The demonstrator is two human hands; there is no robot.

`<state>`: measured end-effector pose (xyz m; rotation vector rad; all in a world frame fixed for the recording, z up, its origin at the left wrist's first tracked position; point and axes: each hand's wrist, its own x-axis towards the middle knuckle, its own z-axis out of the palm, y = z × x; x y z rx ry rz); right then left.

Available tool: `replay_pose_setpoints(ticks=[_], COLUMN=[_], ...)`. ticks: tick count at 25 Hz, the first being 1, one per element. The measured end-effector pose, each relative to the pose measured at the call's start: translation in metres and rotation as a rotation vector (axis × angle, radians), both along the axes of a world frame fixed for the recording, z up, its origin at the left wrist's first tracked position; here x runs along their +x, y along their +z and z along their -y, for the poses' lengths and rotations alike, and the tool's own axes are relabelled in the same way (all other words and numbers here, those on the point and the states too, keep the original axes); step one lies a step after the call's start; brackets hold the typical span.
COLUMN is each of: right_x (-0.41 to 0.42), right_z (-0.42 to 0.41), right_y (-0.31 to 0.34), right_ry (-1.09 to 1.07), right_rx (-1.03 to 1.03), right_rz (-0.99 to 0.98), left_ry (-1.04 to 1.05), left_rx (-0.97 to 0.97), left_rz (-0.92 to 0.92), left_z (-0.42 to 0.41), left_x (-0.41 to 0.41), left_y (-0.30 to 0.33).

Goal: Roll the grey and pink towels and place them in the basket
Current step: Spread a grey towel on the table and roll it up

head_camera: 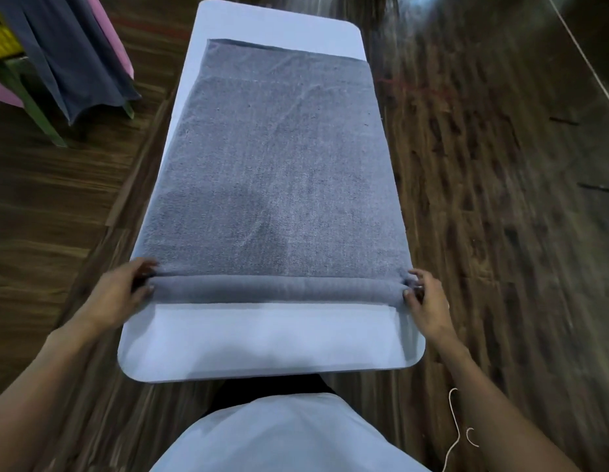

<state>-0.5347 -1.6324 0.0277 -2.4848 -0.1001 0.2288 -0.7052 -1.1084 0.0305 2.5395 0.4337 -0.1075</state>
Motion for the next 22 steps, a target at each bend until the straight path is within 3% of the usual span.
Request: replay_pose_setpoints(ticks=[2, 5, 7, 10, 15, 19, 22], right_x=[0.007, -0.011, -0.031, -0.039, -0.008, -0.013, -0.010], right_z=[-0.012, -0.021, -0.017, -0.010, -0.020, -0.009, 0.009], right_y=[-0.005, -0.025, -0.033, -0.041, -0.029, -0.026, -0.025], right_ry=[-0.137, -0.068, 0.022, 0.116, 0.075, 0.162, 0.261], right_rx=[-0.062, -0.268, -0.285, -0.261, -0.154, -0.211, -0.192], right_rz=[0.086, 0.285, 0.351, 0.258, 0.151, 0.108, 0.034], left_ry=[0.051, 0.064, 0.077, -0.004, 0.087, -0.024, -0.171], left_rx=[0.131, 0.348, 0.325, 0.289, 0.117, -0.007, 0.058], left_rz=[0.111, 0.178, 0.190, 0.168, 0.061, -0.023, -0.109], left_z=[0.004, 0.025, 0.040, 0.043, 0.034, 0.011, 0.007], left_x=[0.008, -0.004, -0.021, -0.030, -0.002, -0.010, -0.012], left_y=[0.003, -0.004, -0.020, -0.037, -0.023, -0.022, -0.008])
